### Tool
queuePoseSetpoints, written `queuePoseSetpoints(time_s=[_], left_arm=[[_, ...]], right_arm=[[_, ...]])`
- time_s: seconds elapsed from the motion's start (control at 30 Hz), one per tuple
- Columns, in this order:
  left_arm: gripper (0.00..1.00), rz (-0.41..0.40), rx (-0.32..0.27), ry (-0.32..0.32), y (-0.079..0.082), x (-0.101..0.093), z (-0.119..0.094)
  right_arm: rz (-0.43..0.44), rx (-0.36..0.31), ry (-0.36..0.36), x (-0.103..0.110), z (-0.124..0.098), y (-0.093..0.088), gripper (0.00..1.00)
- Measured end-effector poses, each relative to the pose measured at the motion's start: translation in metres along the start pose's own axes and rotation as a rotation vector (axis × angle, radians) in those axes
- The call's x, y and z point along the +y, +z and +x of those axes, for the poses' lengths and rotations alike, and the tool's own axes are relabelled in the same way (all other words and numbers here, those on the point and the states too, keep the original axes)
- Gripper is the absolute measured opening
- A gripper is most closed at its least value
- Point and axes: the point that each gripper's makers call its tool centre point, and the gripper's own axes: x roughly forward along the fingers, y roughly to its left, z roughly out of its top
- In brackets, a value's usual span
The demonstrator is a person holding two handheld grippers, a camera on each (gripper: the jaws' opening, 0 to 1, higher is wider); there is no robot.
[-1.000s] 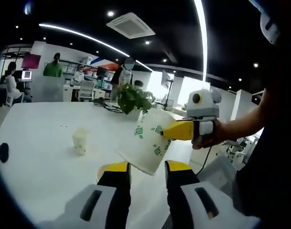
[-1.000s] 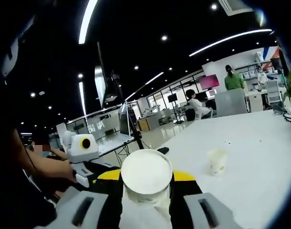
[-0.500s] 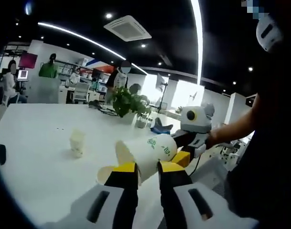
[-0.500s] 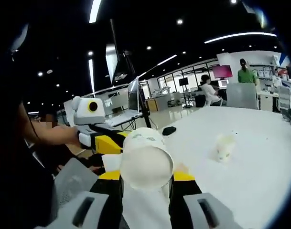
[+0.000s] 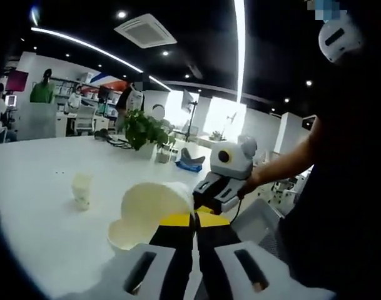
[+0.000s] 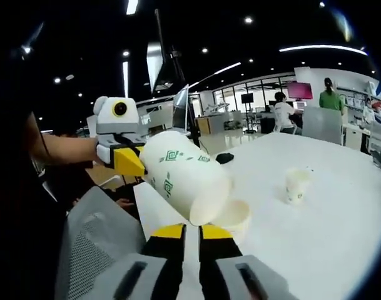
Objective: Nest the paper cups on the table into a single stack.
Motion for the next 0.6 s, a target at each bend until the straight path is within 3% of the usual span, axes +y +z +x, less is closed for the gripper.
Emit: queuePoseSetpoints(time_s=[0.27,0.6], left_arm=[[0.00,0.002,0.026,0.037,-0.004,0.005,0.003],[0.00,0.043,0.036,0.083,0.009,0.014,-0.001]], right_arm=[[-0.029,0.039,-0.046,-0.005,-0.005,-0.007,0.11],[-0.038,0.021,-0.097,-0.014,-0.013,-0.001,0.25]])
